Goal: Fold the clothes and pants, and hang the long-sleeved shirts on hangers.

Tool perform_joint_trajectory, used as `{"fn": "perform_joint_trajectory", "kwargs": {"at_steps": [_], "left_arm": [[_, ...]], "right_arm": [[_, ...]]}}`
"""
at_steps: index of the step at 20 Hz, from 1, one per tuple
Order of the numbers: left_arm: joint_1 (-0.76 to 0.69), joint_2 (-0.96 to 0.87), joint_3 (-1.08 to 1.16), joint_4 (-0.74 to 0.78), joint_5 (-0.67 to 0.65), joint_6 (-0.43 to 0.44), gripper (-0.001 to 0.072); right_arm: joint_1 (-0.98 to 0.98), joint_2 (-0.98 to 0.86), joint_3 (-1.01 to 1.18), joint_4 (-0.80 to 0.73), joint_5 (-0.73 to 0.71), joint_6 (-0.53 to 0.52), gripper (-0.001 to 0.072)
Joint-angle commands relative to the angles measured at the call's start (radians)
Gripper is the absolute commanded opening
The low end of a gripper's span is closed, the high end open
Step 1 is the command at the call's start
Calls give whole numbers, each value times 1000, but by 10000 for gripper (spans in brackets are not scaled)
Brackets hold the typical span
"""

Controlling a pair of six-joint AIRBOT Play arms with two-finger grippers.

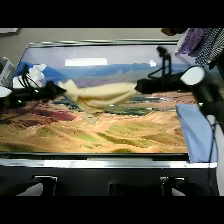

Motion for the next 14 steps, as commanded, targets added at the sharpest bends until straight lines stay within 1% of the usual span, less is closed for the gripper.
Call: {"fn": "perform_joint_trajectory", "kwargs": {"at_steps": [1,5,9,12,14], "left_arm": [[35,96,242,27,-97,-60,21],[47,216,456,56,-134,-100,21],[47,345,528,60,-133,-151,21],[47,398,528,142,-132,-245,21],[45,393,527,198,-134,-281,21]], "right_arm": [[0,166,141,-85,-55,4,26],[0,341,221,-141,-66,43,27],[0,483,226,-182,-123,116,27],[0,523,226,-272,-185,217,27],[0,491,225,-345,-195,305,27]]}}
